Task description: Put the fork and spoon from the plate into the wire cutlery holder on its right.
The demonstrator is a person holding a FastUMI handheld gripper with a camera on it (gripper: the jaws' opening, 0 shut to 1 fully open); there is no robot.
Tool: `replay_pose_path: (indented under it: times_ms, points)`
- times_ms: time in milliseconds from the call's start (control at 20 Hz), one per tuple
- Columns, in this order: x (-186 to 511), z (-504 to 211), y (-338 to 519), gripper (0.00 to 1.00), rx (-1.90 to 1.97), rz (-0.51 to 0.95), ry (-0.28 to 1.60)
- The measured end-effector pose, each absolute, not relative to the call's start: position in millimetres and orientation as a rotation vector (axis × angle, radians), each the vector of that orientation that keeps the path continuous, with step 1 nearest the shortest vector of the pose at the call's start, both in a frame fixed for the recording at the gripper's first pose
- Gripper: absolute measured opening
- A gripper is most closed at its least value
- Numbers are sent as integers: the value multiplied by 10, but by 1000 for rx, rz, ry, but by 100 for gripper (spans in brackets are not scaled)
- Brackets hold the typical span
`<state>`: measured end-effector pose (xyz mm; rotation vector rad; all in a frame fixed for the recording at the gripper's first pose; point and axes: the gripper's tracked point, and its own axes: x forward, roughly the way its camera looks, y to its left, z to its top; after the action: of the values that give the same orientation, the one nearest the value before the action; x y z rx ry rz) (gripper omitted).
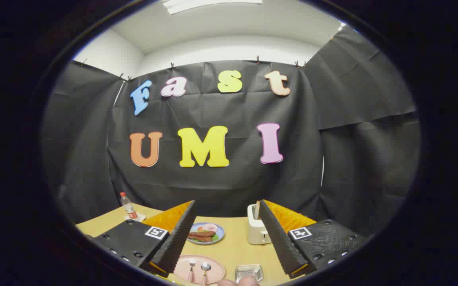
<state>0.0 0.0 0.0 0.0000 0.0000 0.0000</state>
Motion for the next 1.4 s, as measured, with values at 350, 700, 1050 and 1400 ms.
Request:
replay_pose_path:
  times_ms: [350, 700, 1050, 1400]
  points:
    - [-47, -25, 28, 95, 12, 15, 10]
    - [-65, -251, 96, 95, -37, 37, 63]
    - [-43, -828, 233, 95, 0, 93, 248]
    - [-47, -1693, 478, 95, -112, 137, 437]
